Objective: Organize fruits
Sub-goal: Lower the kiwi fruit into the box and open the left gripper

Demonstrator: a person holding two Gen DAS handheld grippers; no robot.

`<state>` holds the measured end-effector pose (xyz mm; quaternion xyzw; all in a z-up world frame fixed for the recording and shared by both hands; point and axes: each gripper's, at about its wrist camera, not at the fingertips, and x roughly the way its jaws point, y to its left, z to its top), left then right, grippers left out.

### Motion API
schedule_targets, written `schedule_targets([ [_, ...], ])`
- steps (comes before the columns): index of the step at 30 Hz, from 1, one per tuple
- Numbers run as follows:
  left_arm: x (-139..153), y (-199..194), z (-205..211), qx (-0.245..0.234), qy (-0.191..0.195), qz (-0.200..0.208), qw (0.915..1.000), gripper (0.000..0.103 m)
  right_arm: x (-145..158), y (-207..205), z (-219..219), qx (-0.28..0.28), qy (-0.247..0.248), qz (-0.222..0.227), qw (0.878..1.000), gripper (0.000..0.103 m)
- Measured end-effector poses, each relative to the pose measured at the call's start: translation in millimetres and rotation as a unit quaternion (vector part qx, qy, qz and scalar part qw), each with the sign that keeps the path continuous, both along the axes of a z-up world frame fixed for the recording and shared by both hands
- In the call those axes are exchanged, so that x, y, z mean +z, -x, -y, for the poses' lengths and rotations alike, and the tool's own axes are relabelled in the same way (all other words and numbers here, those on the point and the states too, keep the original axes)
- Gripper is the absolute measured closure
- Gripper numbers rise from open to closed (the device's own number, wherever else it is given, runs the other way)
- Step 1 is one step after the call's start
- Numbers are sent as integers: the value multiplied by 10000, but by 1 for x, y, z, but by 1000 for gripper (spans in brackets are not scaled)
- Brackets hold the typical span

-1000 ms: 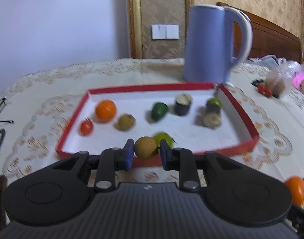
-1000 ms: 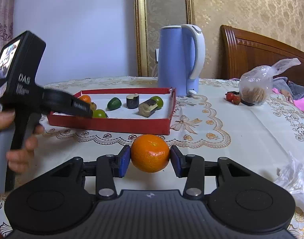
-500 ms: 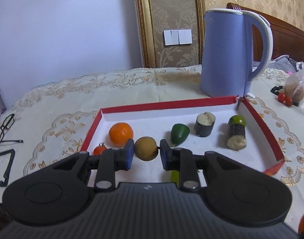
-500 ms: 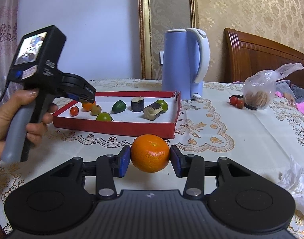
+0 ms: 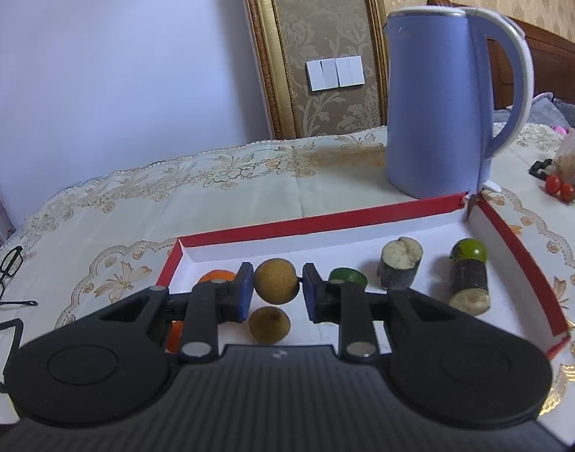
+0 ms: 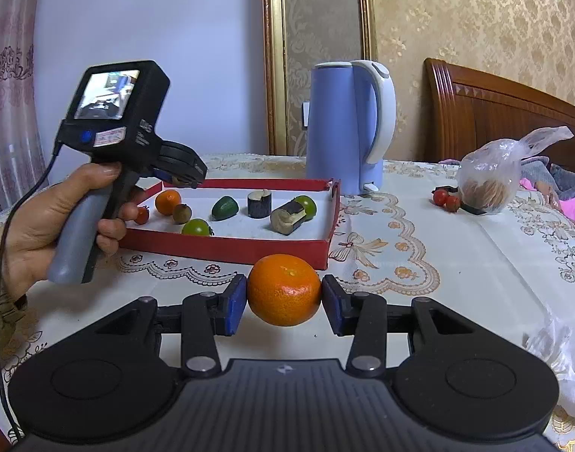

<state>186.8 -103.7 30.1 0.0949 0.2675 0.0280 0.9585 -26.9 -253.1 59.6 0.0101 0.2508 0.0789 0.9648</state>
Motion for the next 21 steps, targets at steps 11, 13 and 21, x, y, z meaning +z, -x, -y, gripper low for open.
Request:
schedule_targets([
  [11, -8, -28, -5, 114, 1, -209, 9997, 78, 4, 0, -1, 20, 12, 30, 10000, 60],
  [13, -9, -29, -7, 127, 45, -260, 9996, 78, 4, 0, -2, 28, 5, 27, 10000, 60],
  [21, -9, -25, -10, 95, -1, -210, 9997, 75, 5, -4, -8, 96, 86, 32, 9999, 60],
])
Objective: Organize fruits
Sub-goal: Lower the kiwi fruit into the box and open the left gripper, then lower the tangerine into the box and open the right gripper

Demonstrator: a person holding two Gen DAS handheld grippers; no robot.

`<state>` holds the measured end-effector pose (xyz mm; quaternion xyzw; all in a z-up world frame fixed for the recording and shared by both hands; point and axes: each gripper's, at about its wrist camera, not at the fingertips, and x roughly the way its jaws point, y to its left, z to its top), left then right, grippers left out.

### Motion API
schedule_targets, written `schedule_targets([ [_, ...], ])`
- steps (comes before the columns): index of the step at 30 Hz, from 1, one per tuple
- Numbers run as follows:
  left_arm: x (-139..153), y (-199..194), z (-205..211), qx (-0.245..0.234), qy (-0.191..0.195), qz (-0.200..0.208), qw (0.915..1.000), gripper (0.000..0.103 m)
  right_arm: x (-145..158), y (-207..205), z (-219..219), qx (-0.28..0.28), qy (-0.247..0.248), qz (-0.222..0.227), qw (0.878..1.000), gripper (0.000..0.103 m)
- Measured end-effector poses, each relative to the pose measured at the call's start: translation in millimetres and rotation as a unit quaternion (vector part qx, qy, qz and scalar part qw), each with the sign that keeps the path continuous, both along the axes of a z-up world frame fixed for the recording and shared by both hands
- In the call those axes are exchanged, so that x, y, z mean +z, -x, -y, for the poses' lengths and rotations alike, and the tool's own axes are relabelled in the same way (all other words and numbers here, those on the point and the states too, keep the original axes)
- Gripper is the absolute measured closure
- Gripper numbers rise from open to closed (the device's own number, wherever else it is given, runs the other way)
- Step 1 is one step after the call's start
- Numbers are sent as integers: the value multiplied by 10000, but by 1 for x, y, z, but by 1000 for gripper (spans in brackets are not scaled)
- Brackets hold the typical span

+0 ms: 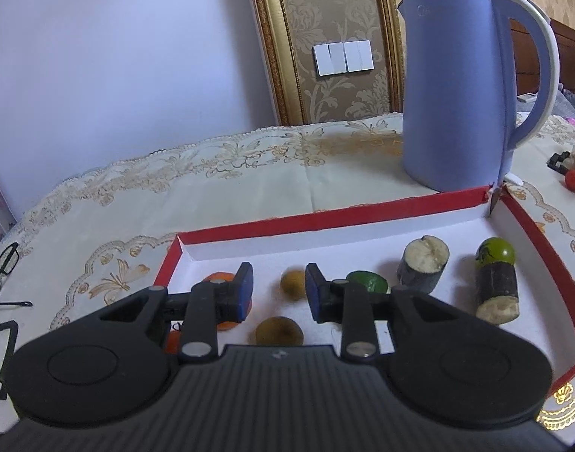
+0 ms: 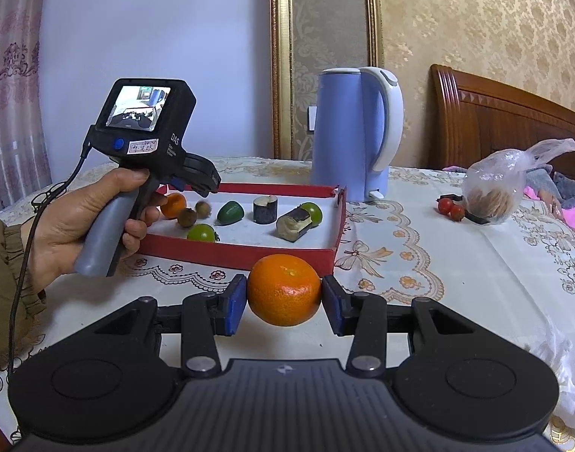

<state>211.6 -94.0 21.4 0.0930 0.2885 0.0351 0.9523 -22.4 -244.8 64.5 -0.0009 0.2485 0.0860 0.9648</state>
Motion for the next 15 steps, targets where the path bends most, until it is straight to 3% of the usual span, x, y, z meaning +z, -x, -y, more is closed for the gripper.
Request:
schedule_targets([
  [15, 1, 45, -27, -6, 206, 36, 9998, 57, 1, -16, -25, 276, 173, 14, 9995, 60],
])
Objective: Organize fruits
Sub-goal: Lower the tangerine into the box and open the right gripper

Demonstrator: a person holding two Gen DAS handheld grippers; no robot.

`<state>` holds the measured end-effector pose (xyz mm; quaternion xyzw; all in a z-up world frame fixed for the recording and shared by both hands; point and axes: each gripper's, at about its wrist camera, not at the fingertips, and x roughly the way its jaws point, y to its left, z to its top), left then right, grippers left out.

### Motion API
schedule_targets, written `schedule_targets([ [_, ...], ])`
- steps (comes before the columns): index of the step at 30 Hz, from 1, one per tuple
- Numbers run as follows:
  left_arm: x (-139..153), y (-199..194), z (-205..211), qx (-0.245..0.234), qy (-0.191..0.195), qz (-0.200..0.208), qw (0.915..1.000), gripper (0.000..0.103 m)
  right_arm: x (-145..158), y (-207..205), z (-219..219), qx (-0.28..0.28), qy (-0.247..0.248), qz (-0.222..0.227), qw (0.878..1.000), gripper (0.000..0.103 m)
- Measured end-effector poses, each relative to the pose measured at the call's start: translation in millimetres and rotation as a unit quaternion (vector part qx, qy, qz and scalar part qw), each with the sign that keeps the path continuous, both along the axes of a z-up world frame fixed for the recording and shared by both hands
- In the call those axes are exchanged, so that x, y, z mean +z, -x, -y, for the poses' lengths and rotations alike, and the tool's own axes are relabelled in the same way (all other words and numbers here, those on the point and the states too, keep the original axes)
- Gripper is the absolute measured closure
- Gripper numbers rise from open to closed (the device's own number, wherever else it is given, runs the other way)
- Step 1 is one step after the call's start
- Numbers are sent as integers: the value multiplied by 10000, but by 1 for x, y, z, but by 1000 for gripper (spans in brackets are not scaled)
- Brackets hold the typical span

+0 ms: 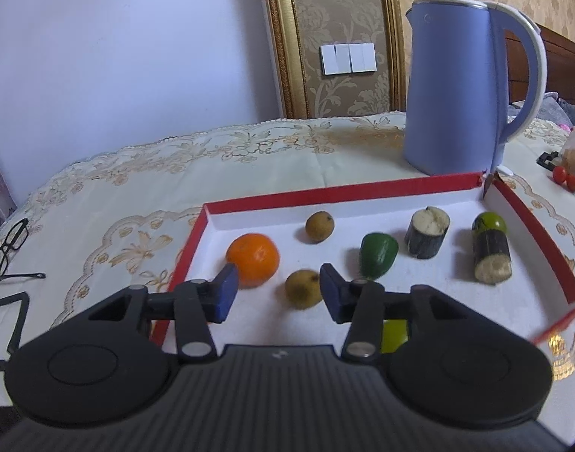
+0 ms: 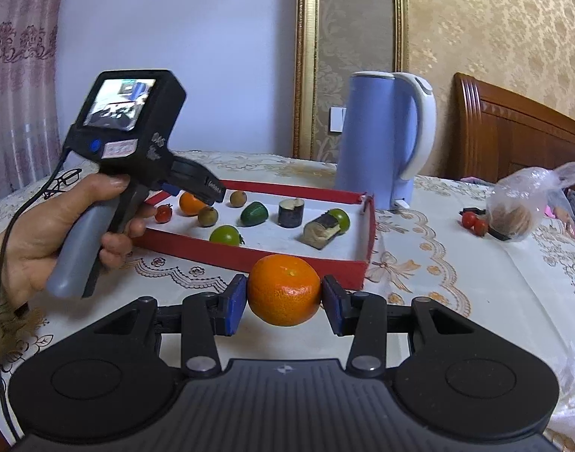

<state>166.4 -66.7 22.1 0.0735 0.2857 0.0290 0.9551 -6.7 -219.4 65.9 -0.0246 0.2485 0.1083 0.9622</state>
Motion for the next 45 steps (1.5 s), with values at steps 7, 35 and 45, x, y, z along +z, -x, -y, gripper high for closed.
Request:
schedule_targets([
  [7, 2, 31, -21, 65, 281, 120, 9995, 43, 4, -15, -7, 25, 59, 23, 10000, 60],
  [35, -13, 49, -69, 419, 751, 360, 9956, 2, 19, -104, -44, -22, 381, 61, 9993, 60],
  [45, -14, 49, -69, 397, 692, 342, 9962, 0, 15, -133, -46, -172, 130, -70, 9997, 60],
])
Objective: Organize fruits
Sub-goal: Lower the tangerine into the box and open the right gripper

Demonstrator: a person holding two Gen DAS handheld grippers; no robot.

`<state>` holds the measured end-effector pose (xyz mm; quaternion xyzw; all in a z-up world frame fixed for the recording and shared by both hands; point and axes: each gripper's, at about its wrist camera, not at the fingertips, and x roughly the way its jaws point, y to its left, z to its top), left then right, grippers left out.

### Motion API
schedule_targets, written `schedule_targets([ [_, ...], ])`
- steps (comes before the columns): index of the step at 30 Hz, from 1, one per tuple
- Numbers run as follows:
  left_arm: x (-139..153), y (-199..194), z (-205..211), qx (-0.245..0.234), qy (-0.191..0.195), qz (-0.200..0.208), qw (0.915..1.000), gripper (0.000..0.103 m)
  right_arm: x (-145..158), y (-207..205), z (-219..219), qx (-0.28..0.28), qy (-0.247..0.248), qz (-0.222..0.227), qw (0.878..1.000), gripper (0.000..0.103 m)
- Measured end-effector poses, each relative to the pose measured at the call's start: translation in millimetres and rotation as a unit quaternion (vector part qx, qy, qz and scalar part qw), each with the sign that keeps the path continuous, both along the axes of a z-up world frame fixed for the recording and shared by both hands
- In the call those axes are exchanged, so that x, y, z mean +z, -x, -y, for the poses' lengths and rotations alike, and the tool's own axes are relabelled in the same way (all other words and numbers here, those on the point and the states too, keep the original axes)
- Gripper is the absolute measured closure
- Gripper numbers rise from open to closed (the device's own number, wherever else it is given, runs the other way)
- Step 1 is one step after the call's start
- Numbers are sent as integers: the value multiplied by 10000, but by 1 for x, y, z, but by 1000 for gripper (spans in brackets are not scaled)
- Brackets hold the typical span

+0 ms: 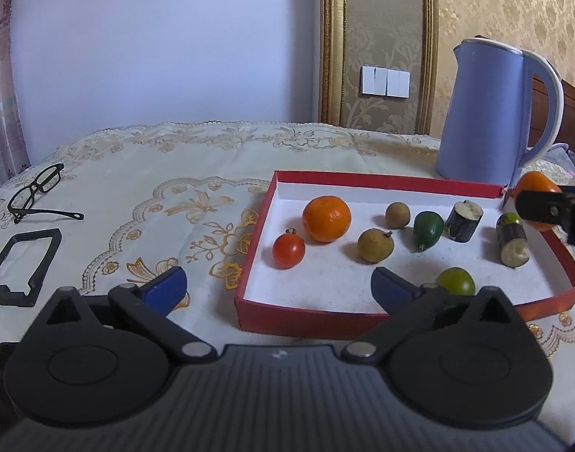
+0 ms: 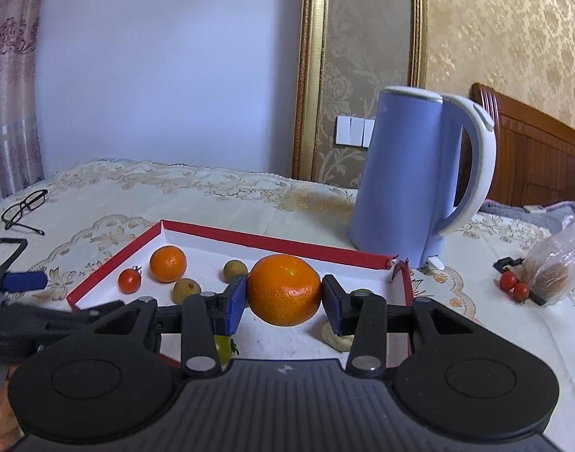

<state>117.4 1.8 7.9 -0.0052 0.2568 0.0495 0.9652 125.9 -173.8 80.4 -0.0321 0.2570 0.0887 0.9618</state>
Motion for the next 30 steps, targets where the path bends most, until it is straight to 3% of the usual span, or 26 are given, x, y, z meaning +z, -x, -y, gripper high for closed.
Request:
schedule_targets([
  [30, -2, 1, 5, -106, -171, 88, 9998, 0, -39, -49, -5, -565, -70, -450, 9974, 60],
])
